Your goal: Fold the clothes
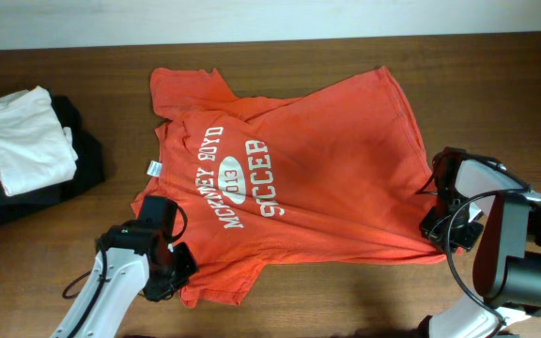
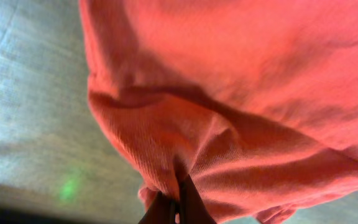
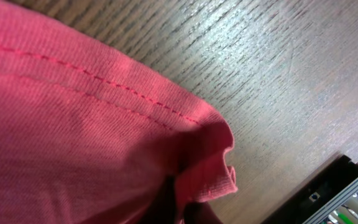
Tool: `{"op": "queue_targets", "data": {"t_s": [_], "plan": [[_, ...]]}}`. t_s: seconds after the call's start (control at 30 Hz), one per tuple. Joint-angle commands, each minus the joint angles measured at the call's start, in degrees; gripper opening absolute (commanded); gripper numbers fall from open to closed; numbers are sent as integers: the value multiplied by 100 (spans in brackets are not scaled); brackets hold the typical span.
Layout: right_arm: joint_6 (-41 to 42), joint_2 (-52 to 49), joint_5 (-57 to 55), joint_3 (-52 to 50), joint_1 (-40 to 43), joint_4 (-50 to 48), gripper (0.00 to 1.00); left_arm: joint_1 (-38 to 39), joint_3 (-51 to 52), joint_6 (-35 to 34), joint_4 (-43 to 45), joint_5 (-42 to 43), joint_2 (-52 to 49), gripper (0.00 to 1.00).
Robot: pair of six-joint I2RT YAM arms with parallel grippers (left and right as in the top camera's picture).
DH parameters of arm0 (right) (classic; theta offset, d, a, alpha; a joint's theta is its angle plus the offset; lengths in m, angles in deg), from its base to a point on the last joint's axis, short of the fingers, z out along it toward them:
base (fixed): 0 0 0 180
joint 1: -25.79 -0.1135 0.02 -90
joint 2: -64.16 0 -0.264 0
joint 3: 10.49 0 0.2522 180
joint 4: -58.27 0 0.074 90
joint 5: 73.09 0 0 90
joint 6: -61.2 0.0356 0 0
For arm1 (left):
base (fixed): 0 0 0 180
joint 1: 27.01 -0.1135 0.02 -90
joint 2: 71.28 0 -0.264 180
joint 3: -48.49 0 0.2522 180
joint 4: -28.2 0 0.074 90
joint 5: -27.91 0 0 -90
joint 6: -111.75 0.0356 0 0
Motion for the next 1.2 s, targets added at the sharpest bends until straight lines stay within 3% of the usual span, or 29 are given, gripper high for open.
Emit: {"op": "queue_targets", "data": {"t_s": [0.0,0.07,0.17,0.27,0.33,0.4,0.57,0.73,0.83,0.93,1.0,1.03,1.07,1.1,1.13,1.17], "plan": [[22,-181,483,-155,37,-13,4,28,-214,529,-254,505,-22,0],[-262,348,837,-155,129,66,4,-173,-938,990,-898,387,166,0],[-837,1272,1360,-155,570,437,4,-588,-1403,1099,-1261,396,363,0],[-855,2256,1370,-155,713,988,4,-883,-1534,1508,-1526,737,487,0],[-852,3016,1502,-153,713,1051,4,-1196,-2103,1963,-2013,741,570,0],[-855,3611,1475,-146,713,918,4,-1552,-2435,1991,-1978,772,579,0],[-1176,3703,2295,-146,706,-461,4,-1720,-2411,1491,96,1099,321,0],[-1475,2562,2924,-149,695,-1952,4,-1720,-2411,1060,1600,876,-1204,0],[-1633,1674,3139,-149,282,-3134,4,-1720,-2411,931,2557,859,-1950,1],[-1626,1198,3128,-149,-66,-4041,4,-1720,-2411,907,3187,798,-2347,0],[-1620,1108,3128,-149,-125,-4564,4,-1720,-2411,544,3442,540,-2452,0],[-1617,1071,3119,-149,-125,-4804,6,-1720,-2411,544,3556,538,-2461,0],[-1600,1027,2994,-149,-125,-4966,31,-1720,-2411,544,3613,535,-2461,1],[-1604,1005,2680,-149,-107,-5005,53,-1722,-2411,546,3611,535,-2461,14],[-1602,1008,2406,-149,-90,-4835,70,-1722,-2413,549,3585,538,-2461,33],[-1602,1008,2256,-149,-61,-4651,72,-1727,-2413,551,3536,538,-2461,57]]}}
